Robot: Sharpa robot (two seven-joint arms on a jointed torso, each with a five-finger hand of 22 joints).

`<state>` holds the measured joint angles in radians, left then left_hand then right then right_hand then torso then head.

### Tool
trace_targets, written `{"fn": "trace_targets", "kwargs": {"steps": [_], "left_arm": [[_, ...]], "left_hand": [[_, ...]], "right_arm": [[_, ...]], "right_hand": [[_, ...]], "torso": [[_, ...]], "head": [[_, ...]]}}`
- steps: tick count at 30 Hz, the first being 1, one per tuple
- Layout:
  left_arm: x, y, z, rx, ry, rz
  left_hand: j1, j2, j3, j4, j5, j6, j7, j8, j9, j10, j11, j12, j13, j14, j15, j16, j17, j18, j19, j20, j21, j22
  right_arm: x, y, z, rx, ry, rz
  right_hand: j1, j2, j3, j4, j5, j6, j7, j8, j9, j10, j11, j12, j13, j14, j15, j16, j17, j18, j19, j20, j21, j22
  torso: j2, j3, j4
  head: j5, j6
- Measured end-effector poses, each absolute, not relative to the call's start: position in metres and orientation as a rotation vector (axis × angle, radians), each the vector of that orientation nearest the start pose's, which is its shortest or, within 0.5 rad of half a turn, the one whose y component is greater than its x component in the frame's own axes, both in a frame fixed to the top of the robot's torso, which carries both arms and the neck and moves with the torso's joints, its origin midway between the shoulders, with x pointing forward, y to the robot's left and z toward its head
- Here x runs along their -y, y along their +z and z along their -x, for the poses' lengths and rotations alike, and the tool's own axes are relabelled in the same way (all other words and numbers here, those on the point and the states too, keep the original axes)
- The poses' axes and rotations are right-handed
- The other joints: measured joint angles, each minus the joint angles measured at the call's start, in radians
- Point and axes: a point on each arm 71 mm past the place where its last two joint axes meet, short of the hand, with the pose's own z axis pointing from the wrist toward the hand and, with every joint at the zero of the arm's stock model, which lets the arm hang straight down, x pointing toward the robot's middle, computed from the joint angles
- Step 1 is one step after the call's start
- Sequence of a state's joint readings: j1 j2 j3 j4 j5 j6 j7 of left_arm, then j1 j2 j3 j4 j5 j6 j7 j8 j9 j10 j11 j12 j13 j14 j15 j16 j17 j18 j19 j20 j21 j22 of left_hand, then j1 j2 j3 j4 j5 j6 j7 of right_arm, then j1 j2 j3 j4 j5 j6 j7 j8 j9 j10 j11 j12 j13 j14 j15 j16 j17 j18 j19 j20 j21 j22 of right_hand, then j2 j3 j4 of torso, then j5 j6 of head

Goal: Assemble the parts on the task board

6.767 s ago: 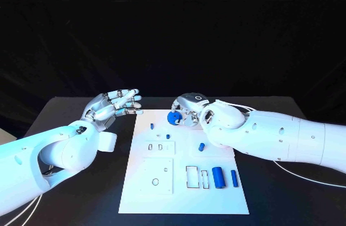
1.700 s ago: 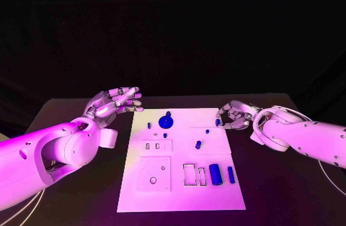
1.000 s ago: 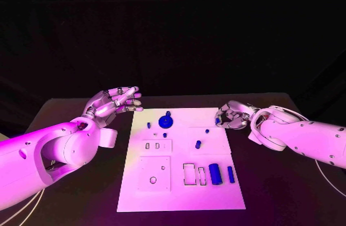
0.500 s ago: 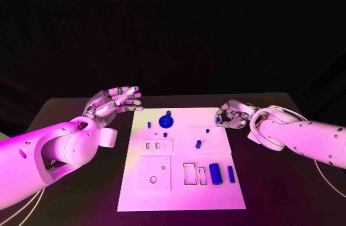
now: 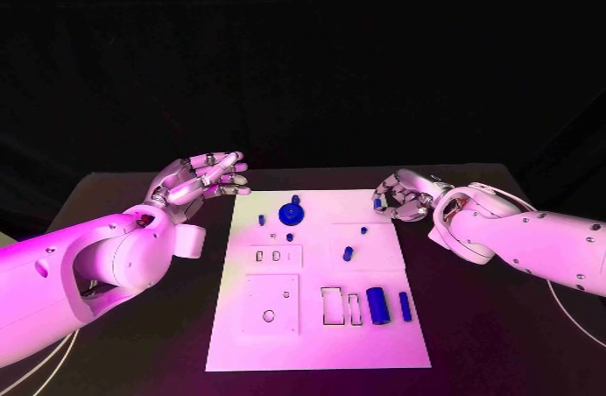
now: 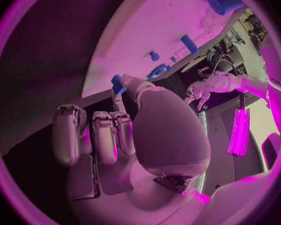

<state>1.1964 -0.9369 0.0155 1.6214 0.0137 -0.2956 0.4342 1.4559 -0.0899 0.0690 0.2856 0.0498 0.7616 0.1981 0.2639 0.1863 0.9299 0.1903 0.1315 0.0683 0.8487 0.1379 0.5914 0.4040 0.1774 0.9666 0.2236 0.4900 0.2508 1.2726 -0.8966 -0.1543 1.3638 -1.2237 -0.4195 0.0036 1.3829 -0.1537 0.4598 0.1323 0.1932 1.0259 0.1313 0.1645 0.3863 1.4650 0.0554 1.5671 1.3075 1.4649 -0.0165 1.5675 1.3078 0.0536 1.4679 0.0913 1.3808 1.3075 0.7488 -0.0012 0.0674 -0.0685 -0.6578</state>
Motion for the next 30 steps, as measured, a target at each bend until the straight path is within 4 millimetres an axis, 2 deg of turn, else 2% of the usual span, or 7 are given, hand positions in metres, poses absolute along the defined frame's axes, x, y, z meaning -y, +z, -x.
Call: {"fn": "trace_targets", "kwargs": {"steps": [7, 13, 18, 21, 30], "left_arm": [[-0.226, -0.15, -0.478, -1.326, -1.627, 1.097], [-0.224, -0.15, -0.479, -1.327, -1.628, 1.097], [-0.223, -0.151, -0.48, -1.328, -1.628, 1.097], [-0.221, -0.151, -0.48, -1.33, -1.631, 1.097], [-0.217, -0.152, -0.481, -1.337, -1.638, 1.096]], "left_hand": [[0.0, 0.0, 0.0, 0.0, 0.0, 0.0, 0.0, 0.0, 0.0, 0.0, 0.0, 0.0, 0.0, 0.0, 0.0, 0.0, 0.0, 0.0, 0.0, 0.0, 0.0, 0.0], [0.0, 0.0, 0.0, 0.0, 0.0, 0.0, 0.0, 0.0, 0.0, 0.0, 0.0, 0.0, 0.0, 0.0, 0.0, 0.0, 0.0, 0.0, 0.0, 0.0, 0.0, 0.0], [0.0, 0.0, 0.0, 0.0, 0.0, 0.0, 0.0, 0.0, 0.0, 0.0, 0.0, 0.0, 0.0, 0.0, 0.0, 0.0, 0.0, 0.0, 0.0, 0.0, 0.0, 0.0], [0.0, 0.0, 0.0, 0.0, 0.0, 0.0, 0.0, 0.0, 0.0, 0.0, 0.0, 0.0, 0.0, 0.0, 0.0, 0.0, 0.0, 0.0, 0.0, 0.0, 0.0, 0.001], [0.0, 0.0, 0.0, 0.0, 0.0, 0.0, 0.0, 0.0, 0.0, 0.0, 0.0, 0.0, 0.0, 0.0, 0.0, 0.0, 0.0, 0.0, 0.0, 0.0, 0.0, 0.001]], "right_arm": [[0.25, -0.167, -0.506, -1.593, 0.635, -0.043], [0.201, -0.157, -0.493, -1.59, 0.712, 0.004], [0.165, -0.154, -0.484, -1.6, 0.75, 0.028], [0.145, -0.155, -0.477, -1.61, 0.767, 0.042], [0.112, -0.17, -0.459, -1.655, 0.775, 0.069]], "right_hand": [[-0.001, 0.001, 0.006, 0.0, -0.002, 0.0, 0.0, 0.0, 0.0, 0.0, 0.0, 0.0, 0.0, 0.0, 0.0, 0.0, 0.0, 0.0, 0.0, 0.0, 0.004, 0.0], [-0.005, 0.005, 0.012, -0.004, -0.006, -0.002, -0.001, 0.0, 0.0, 0.0, 0.0, 0.0, 0.0, 0.0, 0.0, 0.0, 0.0, 0.0, 0.0, 0.0, 0.007, 0.0], [-0.009, 0.009, 0.021, -0.008, -0.012, -0.004, 0.0, 0.002, 0.0, 0.0, 0.0, 0.0, 0.0, 0.0, 0.0, 0.0, 0.0, 0.0, 0.0, 0.0, 0.007, 0.0], [-0.009, 0.009, 0.025, -0.011, -0.013, -0.003, -0.001, 0.002, 0.0, 0.0, 0.0, 0.0, 0.0, 0.0, 0.0, 0.0, 0.0, 0.0, 0.0, 0.0, 0.007, 0.0], [-0.009, 0.009, 0.029, -0.015, -0.014, -0.005, -0.002, 0.002, 0.0, 0.004, -0.004, 0.0, 0.0, 0.0, 0.0, 0.0, 0.0, 0.0, 0.0, 0.0, 0.007, 0.001]], "torso": [[-0.002, -0.0003, -0.0017], [-0.005, -0.0016, -0.0011], [-0.005, -0.0025, 0.0006], [-0.006, -0.0042, 0.001], [-0.005, -0.0058, 0.0013]], "head": [[0.002, -0.003], [0.002, -0.008], [0.008, -0.013], [0.013, -0.017], [0.031, -0.025]]}}
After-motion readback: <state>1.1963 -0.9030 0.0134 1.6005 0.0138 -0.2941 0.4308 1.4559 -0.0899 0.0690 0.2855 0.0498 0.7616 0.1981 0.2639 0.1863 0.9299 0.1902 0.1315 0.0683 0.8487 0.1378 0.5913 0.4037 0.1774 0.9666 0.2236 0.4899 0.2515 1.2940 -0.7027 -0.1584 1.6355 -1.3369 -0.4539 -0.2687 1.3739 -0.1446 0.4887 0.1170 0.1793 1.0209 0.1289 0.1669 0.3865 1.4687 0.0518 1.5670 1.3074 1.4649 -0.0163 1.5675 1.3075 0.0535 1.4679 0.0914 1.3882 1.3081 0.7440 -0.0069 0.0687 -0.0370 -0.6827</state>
